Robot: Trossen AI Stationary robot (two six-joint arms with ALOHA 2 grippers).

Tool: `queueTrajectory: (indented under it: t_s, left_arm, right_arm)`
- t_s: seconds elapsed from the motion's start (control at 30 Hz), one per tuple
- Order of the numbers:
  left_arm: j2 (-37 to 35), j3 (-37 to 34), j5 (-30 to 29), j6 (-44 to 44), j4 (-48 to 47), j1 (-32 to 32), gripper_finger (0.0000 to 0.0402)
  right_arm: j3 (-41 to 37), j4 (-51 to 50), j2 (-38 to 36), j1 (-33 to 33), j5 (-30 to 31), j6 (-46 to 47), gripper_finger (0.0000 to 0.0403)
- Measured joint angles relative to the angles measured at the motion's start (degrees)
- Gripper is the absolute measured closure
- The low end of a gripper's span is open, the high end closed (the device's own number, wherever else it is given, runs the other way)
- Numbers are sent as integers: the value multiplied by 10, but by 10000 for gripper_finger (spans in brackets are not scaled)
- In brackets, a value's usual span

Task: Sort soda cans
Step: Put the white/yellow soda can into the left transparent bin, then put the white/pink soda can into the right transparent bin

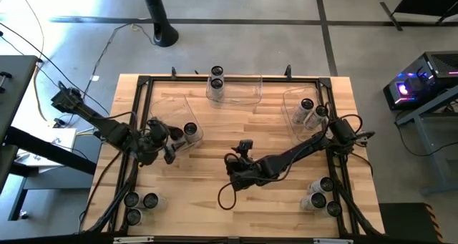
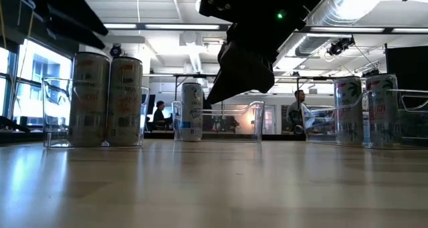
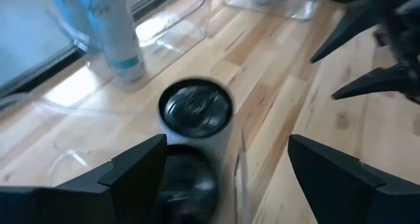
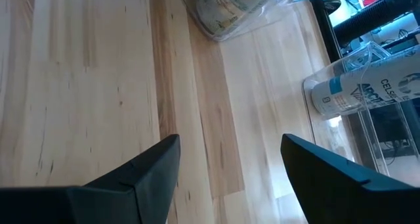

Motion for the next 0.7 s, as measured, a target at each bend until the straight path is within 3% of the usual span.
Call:
queueTrajectory:
  t_s: [0.27,0.4,0.57,0.7]
  left_arm:
    - [0,34,0,50,-4,-1,90]
    - [0,55,-1,48,-41,-9,90]
    - [1,77,-1,37,-68,-27,90]
    - [14,83,5,79,-39,-52,90]
  right_arm:
    - [0,-5,0,0,2,0,144]
    - [0,-29,-8,10,35,8,144]
    - [-5,-60,-63,37,91,13,144]
    - [-68,26,-131,39,57,-44,144]
